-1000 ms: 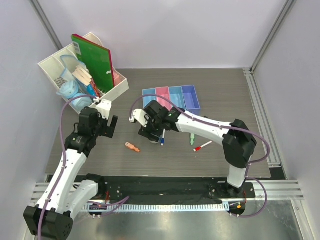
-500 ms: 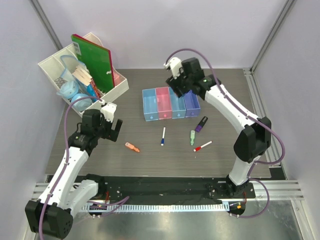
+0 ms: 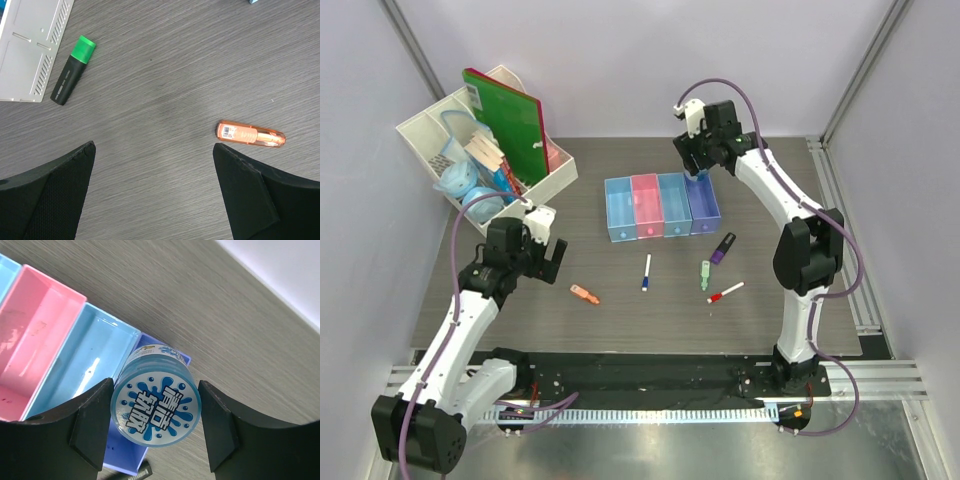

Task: Sort the stationery into containers
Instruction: Place the stationery in the storage box.

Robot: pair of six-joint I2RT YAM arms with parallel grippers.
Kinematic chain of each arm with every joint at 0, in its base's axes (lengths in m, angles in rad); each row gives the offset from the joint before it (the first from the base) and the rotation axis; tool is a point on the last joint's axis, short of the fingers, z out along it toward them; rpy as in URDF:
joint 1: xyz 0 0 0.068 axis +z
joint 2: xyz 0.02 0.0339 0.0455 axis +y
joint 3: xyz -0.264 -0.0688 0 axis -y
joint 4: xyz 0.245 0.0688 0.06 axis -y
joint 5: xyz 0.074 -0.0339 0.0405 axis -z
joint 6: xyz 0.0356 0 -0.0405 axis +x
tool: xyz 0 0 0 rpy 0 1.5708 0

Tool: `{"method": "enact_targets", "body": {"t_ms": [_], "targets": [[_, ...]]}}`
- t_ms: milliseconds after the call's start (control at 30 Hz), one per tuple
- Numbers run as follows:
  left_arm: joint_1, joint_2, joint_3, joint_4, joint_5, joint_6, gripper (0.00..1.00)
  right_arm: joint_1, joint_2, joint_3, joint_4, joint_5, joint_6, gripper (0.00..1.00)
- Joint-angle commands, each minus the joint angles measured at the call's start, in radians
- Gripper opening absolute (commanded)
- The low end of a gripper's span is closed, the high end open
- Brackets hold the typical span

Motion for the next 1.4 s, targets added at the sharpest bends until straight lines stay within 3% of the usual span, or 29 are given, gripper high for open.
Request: {"method": "enact_targets", "body": {"t_ms": [0, 933, 1033, 1133, 1367], "targets": [[0.002, -0.015, -0.013, 0.028, 0.016, 0.006, 1.0, -0.033, -0.001, 0.026, 0.097, -0.03, 0.037, 0.01], [0.004, 0.003, -0.038, 0.044, 0.038, -0.011, 1.0, -0.044, 0.046, -0.135, 0.192, -0.08, 0.072, 0.01], [0.004, -0.001, -0.038, 0.039, 0.039, -0.01, 1.0, -0.046, 0.046, -0.138, 0.197, -0.08, 0.069, 0.07], [0.004, -0.004, -0.038, 0.037, 0.039, -0.013, 1.0, -0.046, 0.044, -0.139, 0.197, -0.084, 0.07, 0.21], [0.004, -0.004, -0.041, 0.037, 0.047, -0.013, 1.0, -0.044, 0.041, -0.139, 0.197, -0.076, 0.069, 0.32]]}}
